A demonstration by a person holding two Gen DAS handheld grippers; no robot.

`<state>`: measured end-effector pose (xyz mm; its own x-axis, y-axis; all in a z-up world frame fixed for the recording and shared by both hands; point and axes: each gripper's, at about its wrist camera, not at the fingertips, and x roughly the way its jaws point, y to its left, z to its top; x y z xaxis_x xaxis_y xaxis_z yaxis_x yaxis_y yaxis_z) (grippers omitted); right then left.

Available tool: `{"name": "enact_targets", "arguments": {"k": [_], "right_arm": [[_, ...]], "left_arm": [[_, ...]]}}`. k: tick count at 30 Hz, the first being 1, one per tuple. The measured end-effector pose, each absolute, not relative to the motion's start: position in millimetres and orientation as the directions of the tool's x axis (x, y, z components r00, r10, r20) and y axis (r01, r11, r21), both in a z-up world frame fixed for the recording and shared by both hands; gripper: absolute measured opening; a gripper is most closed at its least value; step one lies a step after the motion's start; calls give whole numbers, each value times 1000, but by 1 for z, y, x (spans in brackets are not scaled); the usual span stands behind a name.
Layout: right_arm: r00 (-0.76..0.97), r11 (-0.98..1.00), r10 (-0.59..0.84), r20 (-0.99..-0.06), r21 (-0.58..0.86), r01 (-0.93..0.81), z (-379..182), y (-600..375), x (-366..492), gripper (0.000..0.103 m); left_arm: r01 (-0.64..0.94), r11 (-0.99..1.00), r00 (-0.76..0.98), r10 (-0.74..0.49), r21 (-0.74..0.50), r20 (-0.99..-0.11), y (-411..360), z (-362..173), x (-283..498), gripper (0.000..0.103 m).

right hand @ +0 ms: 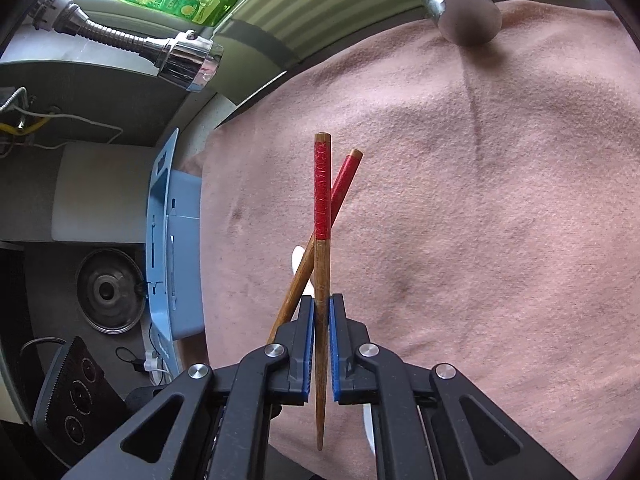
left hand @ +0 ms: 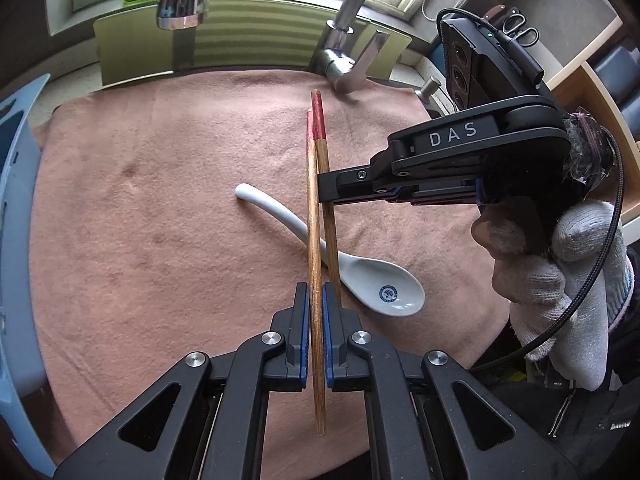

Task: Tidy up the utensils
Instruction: 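Lift the chopsticks off the towel with both grippers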

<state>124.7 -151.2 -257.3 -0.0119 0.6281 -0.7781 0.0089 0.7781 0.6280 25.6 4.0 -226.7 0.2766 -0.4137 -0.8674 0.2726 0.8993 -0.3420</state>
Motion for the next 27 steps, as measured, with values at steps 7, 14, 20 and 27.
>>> {"name": "enact_targets", "arguments": {"k": [7,14,20,27], "right_arm": [[9,745,667,-745,667,-13,-236,-121,128,7],[9,733,679,-734,677,-67,-219,-76,130,7],[3,733,678,-735,676,-75,-217,-55,128,7],[2,739,669,-743,665,-102,-214,-32,127,7]], "left_arm": [[206,903,350,-429,-378,-833,46,-210,27,5],[152,914,403,-405,-376,-821,93,-200,24,5],[106,917,449,-390,-385,-804,134,-191,17,5],[90,915,459,-388,-393,-799,160,-190,11,4]]}}
